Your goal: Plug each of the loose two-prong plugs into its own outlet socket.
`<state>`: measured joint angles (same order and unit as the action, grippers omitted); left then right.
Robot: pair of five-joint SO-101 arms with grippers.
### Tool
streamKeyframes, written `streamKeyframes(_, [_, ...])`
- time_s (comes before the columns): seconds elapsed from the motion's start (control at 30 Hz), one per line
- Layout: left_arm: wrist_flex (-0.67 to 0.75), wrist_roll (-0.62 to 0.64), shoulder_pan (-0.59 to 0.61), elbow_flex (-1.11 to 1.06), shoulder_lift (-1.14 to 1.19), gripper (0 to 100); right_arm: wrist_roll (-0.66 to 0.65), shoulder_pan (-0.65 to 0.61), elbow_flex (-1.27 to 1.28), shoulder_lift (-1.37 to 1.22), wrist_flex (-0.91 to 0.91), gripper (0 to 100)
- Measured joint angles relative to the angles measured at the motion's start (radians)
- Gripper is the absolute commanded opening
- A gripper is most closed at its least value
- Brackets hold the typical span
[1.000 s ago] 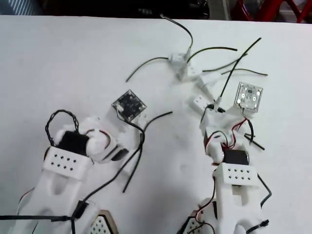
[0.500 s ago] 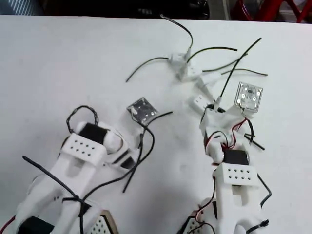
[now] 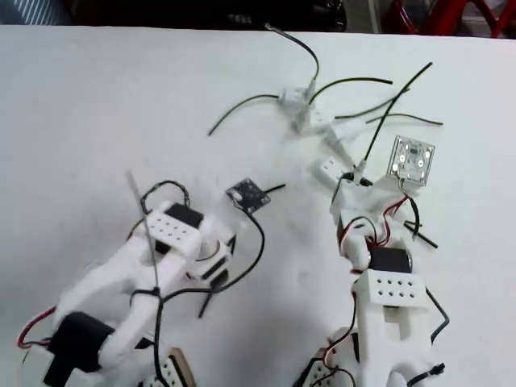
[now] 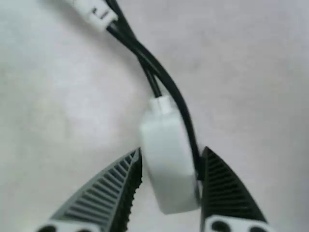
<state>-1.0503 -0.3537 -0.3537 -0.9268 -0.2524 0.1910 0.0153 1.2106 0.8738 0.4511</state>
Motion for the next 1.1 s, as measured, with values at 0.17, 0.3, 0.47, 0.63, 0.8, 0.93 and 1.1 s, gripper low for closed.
streamKeyframes(0.17, [-0.003, -0.068, 0.003, 0.028, 0.011, 2, 0.0, 0.0, 0.003, 0.0, 0.0, 1.8])
streamKeyframes(0.3, [-0.003, -0.189, 0.003, 0.028, -0.074, 2, 0.0, 0.0, 0.003, 0.0, 0.0, 1.8])
streamKeyframes(0.47, [0.052, -0.302, 0.072, 0.028, -0.147, 2, 0.0, 0.0, 0.003, 0.0, 0.0, 1.8])
streamKeyframes(0.63, [0.242, -0.341, 0.184, -0.046, -0.153, 14, 0.0, 0.0, 0.003, 0.0, 0.0, 1.8])
streamKeyframes(0.8, [0.311, -0.344, 0.209, -0.121, -0.153, 28, 0.0, 0.0, 0.003, 0.0, 0.0, 1.8])
streamKeyframes(0.93, [0.313, -0.302, 0.244, -0.12, -0.153, 28, 0.0, 0.0, 0.009, 0.0, 0.0, 1.8])
streamKeyframes(1.1, [0.269, -0.287, 0.319, -0.066, -0.222, 25, 0.0, 0.0, 0.009, 0.0, 0.0, 1.8])
